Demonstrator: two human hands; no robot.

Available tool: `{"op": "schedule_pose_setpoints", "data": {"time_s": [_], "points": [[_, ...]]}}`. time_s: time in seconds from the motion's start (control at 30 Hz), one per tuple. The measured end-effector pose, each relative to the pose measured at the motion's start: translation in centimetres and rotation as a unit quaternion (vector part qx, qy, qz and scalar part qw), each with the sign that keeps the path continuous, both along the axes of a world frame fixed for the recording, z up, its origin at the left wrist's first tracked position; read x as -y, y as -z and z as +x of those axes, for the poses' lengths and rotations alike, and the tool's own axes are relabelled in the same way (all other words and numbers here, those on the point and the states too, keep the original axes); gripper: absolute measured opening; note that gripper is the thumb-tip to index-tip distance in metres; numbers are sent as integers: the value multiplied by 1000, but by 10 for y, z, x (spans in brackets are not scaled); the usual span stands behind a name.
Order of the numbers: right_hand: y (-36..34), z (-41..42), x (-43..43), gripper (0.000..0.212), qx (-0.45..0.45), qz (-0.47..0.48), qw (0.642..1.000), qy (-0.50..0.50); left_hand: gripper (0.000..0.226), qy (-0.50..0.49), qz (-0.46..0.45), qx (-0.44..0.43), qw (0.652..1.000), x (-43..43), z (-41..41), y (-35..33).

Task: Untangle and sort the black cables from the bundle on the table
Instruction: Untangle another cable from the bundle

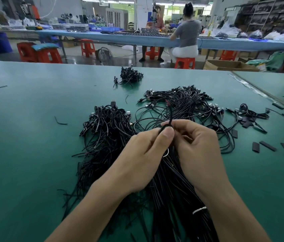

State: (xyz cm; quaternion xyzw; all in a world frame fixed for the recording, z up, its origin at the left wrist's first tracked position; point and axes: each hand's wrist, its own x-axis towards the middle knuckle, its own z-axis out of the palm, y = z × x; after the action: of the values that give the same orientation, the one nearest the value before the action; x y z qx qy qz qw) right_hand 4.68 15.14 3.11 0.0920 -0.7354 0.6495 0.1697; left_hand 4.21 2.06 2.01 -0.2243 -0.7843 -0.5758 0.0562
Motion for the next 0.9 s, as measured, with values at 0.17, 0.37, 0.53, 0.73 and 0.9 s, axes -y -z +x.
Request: {"op": "schedule_pose_setpoints", "data": {"time_s": [0.17, 0.37, 0.53, 0.73, 0.9], "points": [[-9, 4, -3, 29, -42, -10, 998, -39, 53, 1, 25, 2, 1000, 3, 3, -5], [-14, 6, -9, 26, -20, -12, 994, -111, 36, -52, 36, -43, 997, 2, 1, -3], [-9, 7, -9, 31, 11, 31, 997, -67, 38, -32, 66, -24, 997, 0, 1, -1], [-10, 10, -4, 33, 7, -44, 993, -109, 44, -113, 180, -12, 977, 3, -3, -6], [-3, 9, 10, 15, 18, -9, 998, -61, 46, -126, 231, 27, 964, 1, -1, -8]]}}
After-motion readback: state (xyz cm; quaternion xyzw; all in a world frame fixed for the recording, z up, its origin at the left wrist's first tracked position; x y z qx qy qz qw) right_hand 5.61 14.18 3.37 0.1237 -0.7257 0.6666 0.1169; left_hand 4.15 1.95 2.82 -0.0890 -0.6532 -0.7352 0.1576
